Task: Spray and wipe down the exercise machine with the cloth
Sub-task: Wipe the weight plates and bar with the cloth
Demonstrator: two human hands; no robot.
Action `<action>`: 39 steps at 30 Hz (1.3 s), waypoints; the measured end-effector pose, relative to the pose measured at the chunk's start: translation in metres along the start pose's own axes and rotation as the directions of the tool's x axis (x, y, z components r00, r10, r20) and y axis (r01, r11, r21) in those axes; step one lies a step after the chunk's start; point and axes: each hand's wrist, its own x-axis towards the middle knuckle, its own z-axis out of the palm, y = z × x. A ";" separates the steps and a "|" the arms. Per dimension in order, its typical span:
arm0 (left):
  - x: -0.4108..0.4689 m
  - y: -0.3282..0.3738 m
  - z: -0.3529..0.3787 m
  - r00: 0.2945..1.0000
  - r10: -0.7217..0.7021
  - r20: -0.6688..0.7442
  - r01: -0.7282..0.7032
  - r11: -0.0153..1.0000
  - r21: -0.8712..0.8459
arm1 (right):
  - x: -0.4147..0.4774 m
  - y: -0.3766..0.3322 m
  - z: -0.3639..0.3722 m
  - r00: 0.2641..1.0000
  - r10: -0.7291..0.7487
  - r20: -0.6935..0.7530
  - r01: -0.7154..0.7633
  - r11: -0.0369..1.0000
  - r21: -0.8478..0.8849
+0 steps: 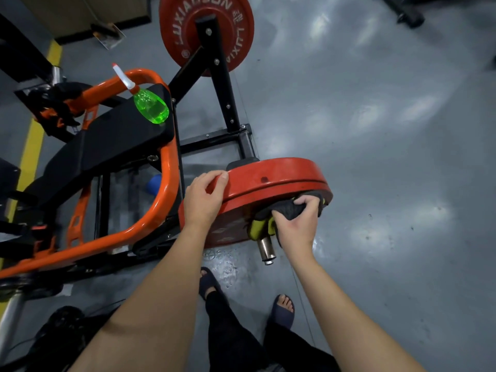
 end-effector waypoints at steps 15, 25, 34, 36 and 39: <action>-0.002 -0.016 -0.007 1.000 -0.007 0.024 0.009 0.998 -0.068 | -0.028 0.011 0.025 0.985 0.030 0.172 -0.036 0.999 0.031; -0.002 -0.049 -0.018 0.998 -0.055 0.019 0.058 0.974 -0.218 | 0.050 0.057 -0.017 0.978 0.163 -0.129 -0.166 0.986 -0.015; -0.007 -0.110 -0.026 0.989 -0.143 0.028 0.146 0.968 -0.206 | 0.021 0.112 0.031 0.836 0.521 0.170 -0.520 0.852 -0.054; -0.014 -0.122 -0.031 0.987 -0.159 0.038 0.163 0.976 -0.142 | 0.012 0.102 0.032 0.835 0.511 0.205 -0.510 0.858 -0.062; -0.025 -0.125 -0.038 0.979 -0.201 0.043 0.203 0.977 -0.058 | -0.002 0.072 0.013 0.912 0.355 0.205 -0.349 0.935 -0.066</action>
